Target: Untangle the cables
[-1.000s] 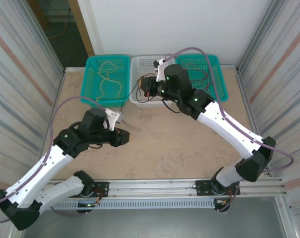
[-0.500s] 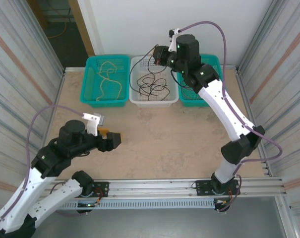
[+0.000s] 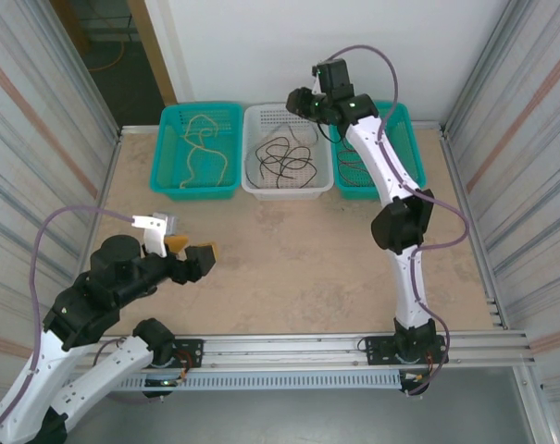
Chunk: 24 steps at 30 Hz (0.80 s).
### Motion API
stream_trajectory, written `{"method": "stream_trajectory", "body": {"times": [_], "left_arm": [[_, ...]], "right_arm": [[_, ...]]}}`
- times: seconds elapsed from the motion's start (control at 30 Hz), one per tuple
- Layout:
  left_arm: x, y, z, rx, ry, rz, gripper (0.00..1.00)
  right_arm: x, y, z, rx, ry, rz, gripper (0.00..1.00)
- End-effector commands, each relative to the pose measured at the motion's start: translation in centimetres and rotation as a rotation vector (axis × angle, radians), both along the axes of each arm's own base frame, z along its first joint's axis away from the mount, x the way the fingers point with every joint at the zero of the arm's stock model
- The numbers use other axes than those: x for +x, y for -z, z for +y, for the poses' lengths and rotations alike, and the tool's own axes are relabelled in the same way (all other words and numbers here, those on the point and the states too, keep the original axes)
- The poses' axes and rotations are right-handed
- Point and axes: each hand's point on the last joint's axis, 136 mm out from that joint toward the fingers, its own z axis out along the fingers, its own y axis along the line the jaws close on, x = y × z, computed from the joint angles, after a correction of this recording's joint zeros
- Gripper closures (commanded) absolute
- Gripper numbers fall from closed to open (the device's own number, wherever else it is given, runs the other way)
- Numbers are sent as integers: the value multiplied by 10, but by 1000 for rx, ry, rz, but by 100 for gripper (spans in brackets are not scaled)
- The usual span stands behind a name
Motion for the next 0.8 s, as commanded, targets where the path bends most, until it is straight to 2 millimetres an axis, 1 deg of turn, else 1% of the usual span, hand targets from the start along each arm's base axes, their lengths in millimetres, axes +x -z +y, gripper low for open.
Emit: {"method": "stream_trajectory", "body": {"times": [0.0,0.07,0.13,0.2,0.3,0.33,0.4,0.5,0.53,0.6,0.67,0.7,0.73,0.77], "left_arm": [[7,-4,5,-6,-47,-16,9],[8,-6,5,-9,-52,-20,8],[8,-8,4,-15,-47,-28,7],[8,-12,5,-21,-47,-42,7],[8,-14,11,-20,-74,-63,6],[8,-15,14,-20,-90,-71,6],[10,-14,24,-11,-135,-89,6],[15,-7,44,28,-238,-115,7],[17,-3,51,42,-276,-125,3],[23,9,65,58,-362,-147,1],[28,28,81,91,-457,-165,1],[30,35,83,102,-471,-172,1],[32,41,81,131,-452,-203,1],[33,45,78,164,-423,-239,1]], "right_arm": [[-18,24,-1,-44,-35,103,47],[-24,28,-1,-55,-44,120,46],[-32,25,-1,-61,-51,110,46],[-43,15,0,-58,-57,78,46],[-69,-10,2,-50,-74,13,44],[-81,-21,2,-53,-76,-17,43],[-105,-35,-1,-74,-79,-70,40],[-151,-44,-10,-152,-83,-162,36],[-167,-47,-15,-180,-81,-200,35],[-196,-49,-30,-222,-57,-267,30],[-225,-47,-50,-232,-35,-317,14],[-235,-42,-62,-237,-15,-324,3],[-246,-36,-76,-245,12,-327,1],[-256,-27,-91,-259,45,-326,1]]}}
